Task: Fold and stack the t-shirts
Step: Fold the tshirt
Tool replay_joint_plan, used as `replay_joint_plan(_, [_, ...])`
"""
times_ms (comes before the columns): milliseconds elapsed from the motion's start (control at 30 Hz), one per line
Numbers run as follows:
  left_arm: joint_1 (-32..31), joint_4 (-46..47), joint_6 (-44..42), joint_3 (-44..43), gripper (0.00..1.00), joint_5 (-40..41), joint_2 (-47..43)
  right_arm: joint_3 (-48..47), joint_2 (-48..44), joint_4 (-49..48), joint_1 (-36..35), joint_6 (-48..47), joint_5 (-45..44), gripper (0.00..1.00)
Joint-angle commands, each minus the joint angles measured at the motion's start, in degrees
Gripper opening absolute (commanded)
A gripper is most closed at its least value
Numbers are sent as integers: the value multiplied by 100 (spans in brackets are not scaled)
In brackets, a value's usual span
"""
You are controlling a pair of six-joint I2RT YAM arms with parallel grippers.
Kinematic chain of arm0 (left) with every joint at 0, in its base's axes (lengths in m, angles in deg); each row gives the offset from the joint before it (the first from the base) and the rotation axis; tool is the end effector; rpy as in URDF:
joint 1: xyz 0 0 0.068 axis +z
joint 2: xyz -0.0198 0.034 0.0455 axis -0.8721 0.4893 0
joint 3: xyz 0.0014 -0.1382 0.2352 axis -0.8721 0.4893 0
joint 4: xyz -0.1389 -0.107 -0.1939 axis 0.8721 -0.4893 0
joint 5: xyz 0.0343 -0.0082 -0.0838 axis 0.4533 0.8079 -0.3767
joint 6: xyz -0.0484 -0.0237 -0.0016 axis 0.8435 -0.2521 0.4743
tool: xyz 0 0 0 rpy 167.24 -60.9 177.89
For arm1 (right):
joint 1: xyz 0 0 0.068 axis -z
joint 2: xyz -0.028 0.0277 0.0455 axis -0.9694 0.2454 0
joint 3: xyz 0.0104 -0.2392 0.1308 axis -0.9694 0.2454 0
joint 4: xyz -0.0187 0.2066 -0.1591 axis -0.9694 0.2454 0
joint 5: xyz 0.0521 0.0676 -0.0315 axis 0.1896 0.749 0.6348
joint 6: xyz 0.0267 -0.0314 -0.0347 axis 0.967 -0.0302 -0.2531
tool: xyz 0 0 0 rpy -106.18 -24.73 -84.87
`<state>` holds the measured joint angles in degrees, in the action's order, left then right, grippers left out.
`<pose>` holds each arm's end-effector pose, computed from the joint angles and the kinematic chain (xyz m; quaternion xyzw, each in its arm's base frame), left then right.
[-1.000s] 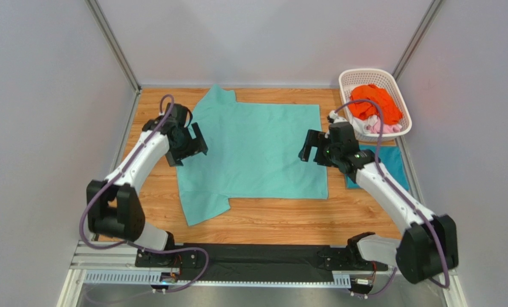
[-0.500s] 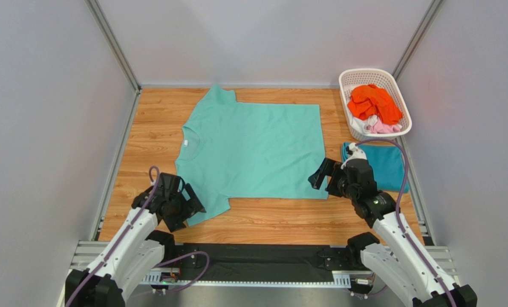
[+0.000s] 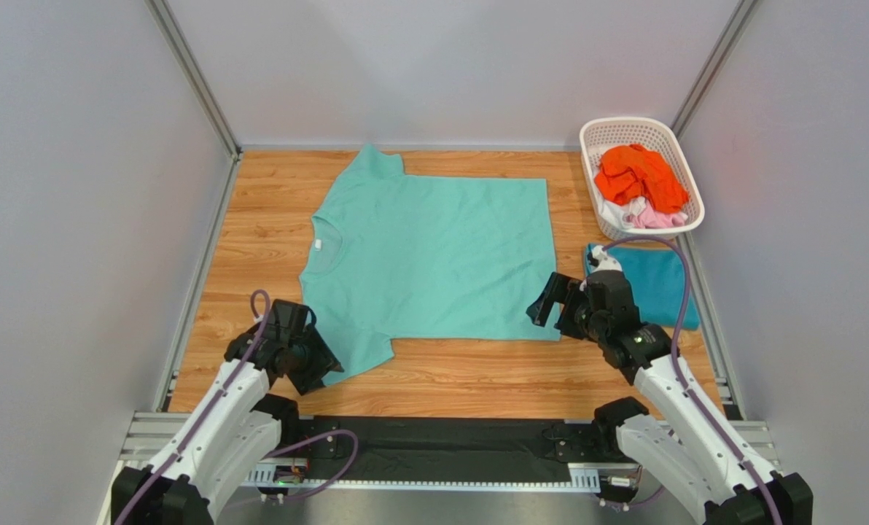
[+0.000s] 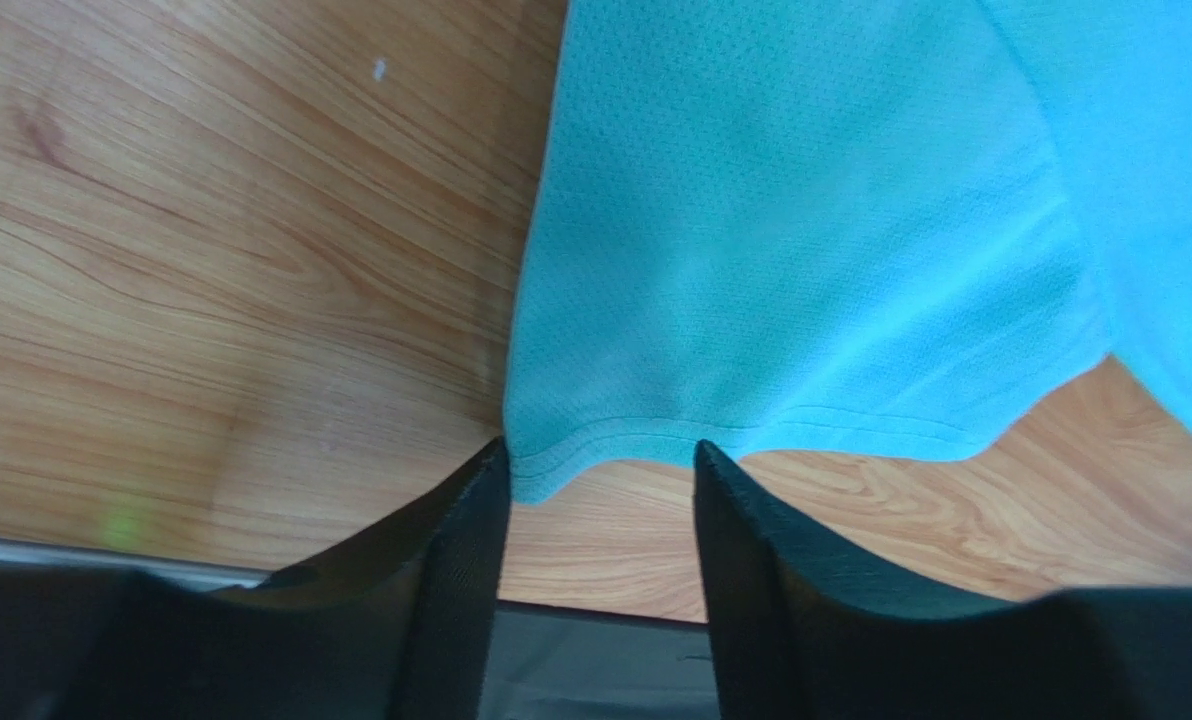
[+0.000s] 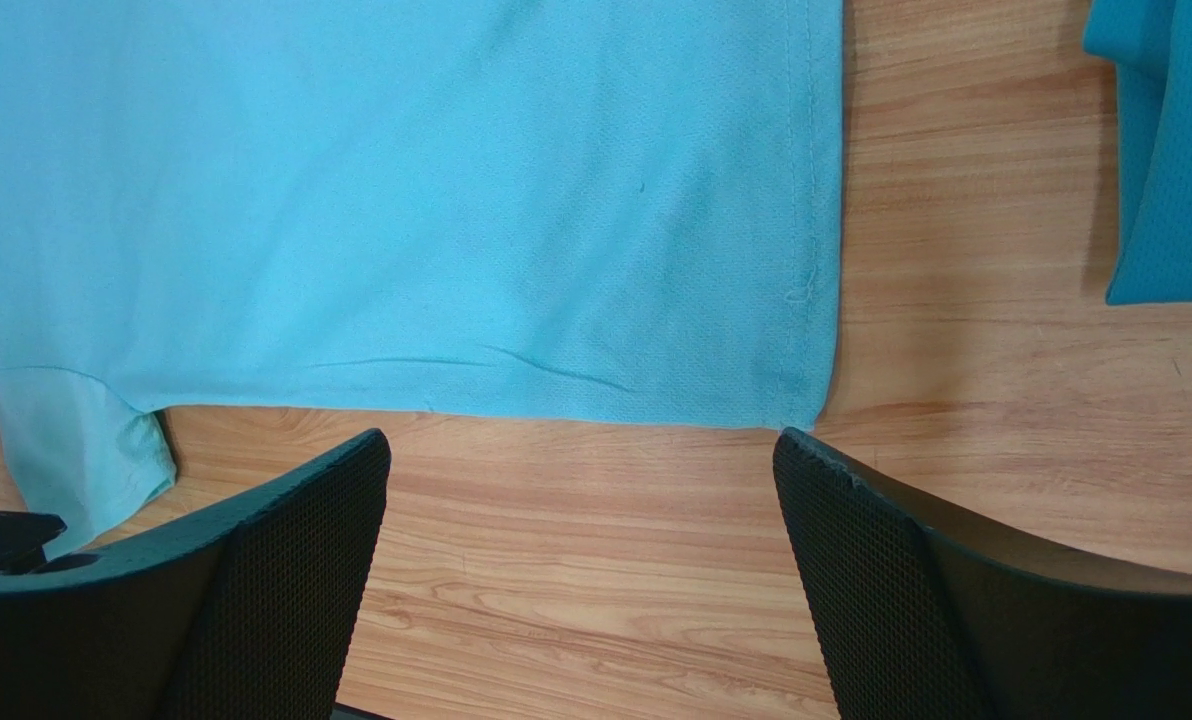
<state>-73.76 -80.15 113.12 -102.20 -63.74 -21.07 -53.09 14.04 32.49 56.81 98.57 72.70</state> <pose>0.1098 -0.0284 0.1592 -0.3486 0.9186 -0.1346 0.1285 0.1511 0.0533 0.2196 0.0977 0.9153 0.1811 0.3462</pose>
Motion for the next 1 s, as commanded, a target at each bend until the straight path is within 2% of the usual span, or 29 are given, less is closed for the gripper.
replay_joint_plan(0, [-4, -88, 52, -186, 53, 224, 192, -85, 4, 63, 0, -4, -156, 100])
replay_joint_plan(33, [-4, -123, 87, -230, 38, 286, 219, -111, 4, 98, 0, -4, -165, 100])
replay_joint_plan(100, [-4, -167, 96, -248, 24, 322, 263, -120, -4, 133, 0, 5, -174, 100])
replay_joint_plan(133, [-4, -159, 105, -248, 13, 322, 271, -129, -4, 168, -18, 5, -174, 100])
replay_joint_plan(233, [-4, -185, 123, -239, 0, 357, 228, -129, 4, 186, 0, -4, -174, 100])
replay_joint_plan(567, [-4, 78, -26, -160, 0, 269, -36, -15, 382, 239, -9, -223, 107, 100])
replay_joint_plan(667, [-4, 280, -167, -151, 0, 181, -71, -15, 610, 213, -9, -197, 178, 96])
replay_joint_plan(867, [-4, 500, -343, -160, 0, 41, -27, 3, 1049, 327, -9, -39, -419, 79])
replay_joint_plan(933, [-4, 527, -369, -160, 0, 23, -27, 38, 1155, 301, -9, 14, -446, 76])
replay_joint_plan(967, [-4, 535, -343, -151, 0, 66, -45, 64, 1243, 283, -9, 31, -507, 71])
